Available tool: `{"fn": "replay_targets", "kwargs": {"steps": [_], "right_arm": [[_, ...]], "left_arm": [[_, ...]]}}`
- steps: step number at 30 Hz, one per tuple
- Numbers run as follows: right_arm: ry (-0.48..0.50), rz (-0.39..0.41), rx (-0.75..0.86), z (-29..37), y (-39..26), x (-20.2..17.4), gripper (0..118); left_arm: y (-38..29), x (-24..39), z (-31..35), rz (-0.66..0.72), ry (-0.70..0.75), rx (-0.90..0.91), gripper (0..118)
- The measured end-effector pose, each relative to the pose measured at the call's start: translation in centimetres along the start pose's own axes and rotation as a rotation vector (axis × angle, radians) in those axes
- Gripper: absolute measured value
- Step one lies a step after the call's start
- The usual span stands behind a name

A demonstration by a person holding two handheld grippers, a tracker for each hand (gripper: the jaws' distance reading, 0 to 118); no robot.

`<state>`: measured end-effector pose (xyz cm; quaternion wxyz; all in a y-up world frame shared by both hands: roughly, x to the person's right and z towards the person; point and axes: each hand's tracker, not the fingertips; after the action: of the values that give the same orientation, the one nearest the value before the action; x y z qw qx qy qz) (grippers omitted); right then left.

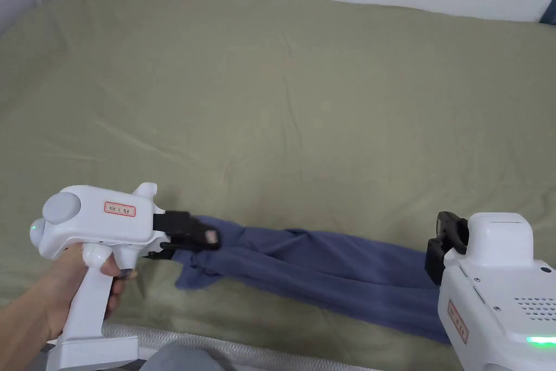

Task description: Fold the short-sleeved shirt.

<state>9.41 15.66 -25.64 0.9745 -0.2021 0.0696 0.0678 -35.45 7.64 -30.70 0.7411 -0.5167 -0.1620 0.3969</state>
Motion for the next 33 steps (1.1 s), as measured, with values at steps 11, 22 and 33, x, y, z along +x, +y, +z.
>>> {"fn": "replay_targets", "kwargs": {"steps": [11,22,33], "right_arm": [[0.006,-0.027,0.043,1.5,1.1,1.8,0],[-0.001,-0.047,0.082,2.3,2.1,3.5,0],[-0.017,-0.068,0.053,3.3,0.5,5.2,0]], "left_arm": [[-0.7,1.5,5.7,-0.031,0.036,0.14,8],[-3.1,5.9,11.4,-0.153,0.218,0.209,8],[-6.0,18.0,-1.7,-0.423,0.16,0.007,8]]}}
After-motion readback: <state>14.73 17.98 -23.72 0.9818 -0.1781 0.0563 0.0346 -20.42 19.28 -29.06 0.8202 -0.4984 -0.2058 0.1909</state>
